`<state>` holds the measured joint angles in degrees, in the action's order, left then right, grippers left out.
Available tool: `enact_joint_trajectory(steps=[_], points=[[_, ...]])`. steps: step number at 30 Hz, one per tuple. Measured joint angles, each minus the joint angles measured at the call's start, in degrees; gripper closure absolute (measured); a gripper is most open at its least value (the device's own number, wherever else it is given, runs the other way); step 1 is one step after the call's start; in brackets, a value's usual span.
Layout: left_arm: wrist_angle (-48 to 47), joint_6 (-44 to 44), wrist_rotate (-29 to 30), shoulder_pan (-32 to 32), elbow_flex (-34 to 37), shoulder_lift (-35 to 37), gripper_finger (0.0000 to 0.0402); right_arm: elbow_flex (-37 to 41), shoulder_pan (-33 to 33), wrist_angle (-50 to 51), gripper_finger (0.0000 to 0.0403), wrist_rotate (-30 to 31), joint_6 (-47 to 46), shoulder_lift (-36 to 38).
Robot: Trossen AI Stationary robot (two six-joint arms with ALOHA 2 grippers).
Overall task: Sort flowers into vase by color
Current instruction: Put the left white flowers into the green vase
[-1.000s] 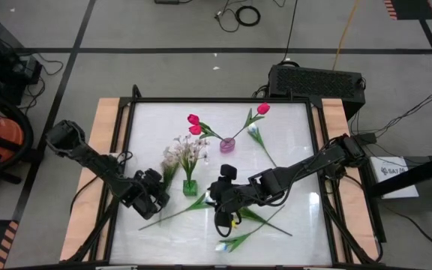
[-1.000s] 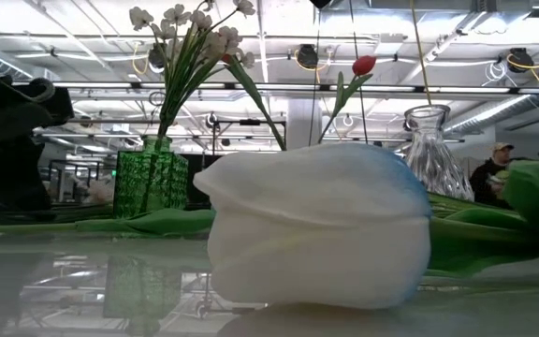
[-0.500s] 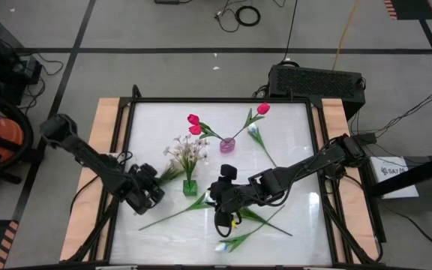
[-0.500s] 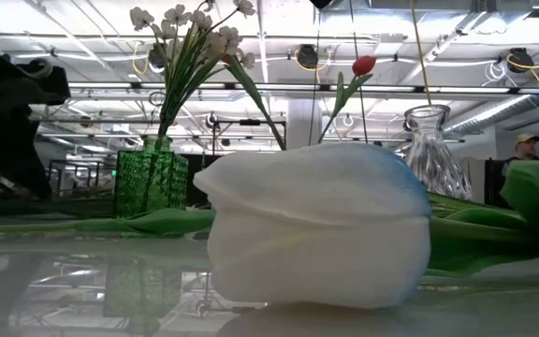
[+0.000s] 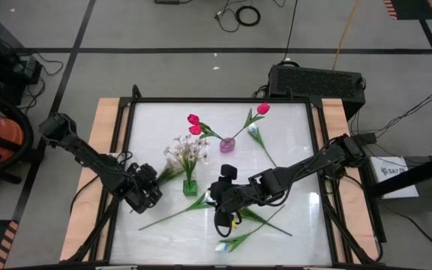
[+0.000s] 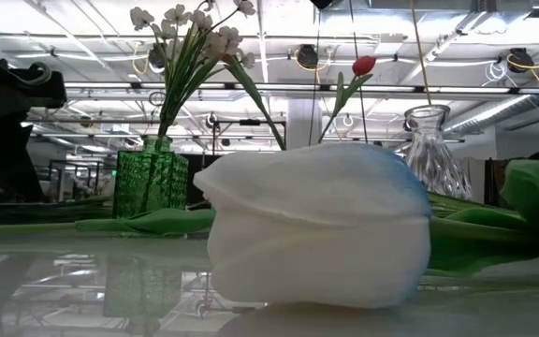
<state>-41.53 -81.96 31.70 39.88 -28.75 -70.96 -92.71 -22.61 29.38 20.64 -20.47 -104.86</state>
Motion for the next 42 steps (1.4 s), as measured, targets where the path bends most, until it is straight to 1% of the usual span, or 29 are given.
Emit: enact_joint_trajectory(steps=[6,10,14,17,20,22,30,34,35,37,40,42], points=[[0.9,0.0,0.0,1.6,0.0,0.1,0.0205,0.0,0.0,0.5,0.0204,0.0,0.0,0.0],[0.7,-0.1,1.9,2.4,0.0,-1.9,0.0146,0.0,0.0,0.8,0.0204,0.0,0.0,0.0],[1.1,0.6,3.3,2.4,0.0,-5.2,0.0108,0.0,0.0,0.8,0.0204,0.0,-0.5,0.0],[2.2,0.9,3.4,2.4,0.0,-7.4,0.0102,0.0,0.0,0.8,0.0204,0.0,-0.9,0.0],[2.9,1.4,3.3,2.4,0.0,-8.5,0.0117,0.0,0.0,0.8,0.0204,0.0,-0.9,0.0],[3.2,1.8,3.2,2.4,0.0,-8.6,0.0142,0.0,0.0,0.9,0.0204,0.0,-0.9,0.0],[4.2,1.4,2.5,2.2,1.6,-8.5,0.0294,0.0,0.0,0.8,0.0204,0.0,-1.2,0.0],[3.1,1.4,4.7,2.1,1.9,-8.0,0.0373,0.0,0.0,0.9,0.0204,0.0,-1.4,0.0],[2.7,1.1,5.5,2.1,1.9,-7.4,0.0385,0.0,0.0,0.9,0.0204,0.0,-1.4,0.0],[1.1,-0.5,7.1,2.1,1.6,-5.7,0.0388,0.0,0.0,0.9,0.0204,0.0,-1.4,0.0],[-5.6,-3.4,7.6,2.5,-0.1,-2.3,0.0386,0.0,0.0,0.9,0.0204,0.0,-1.4,0.0],[-10.9,-6.3,9.1,3.6,-1.6,0.3,0.0386,0.0,0.0,0.9,0.0204,0.0,-1.4,0.0]])
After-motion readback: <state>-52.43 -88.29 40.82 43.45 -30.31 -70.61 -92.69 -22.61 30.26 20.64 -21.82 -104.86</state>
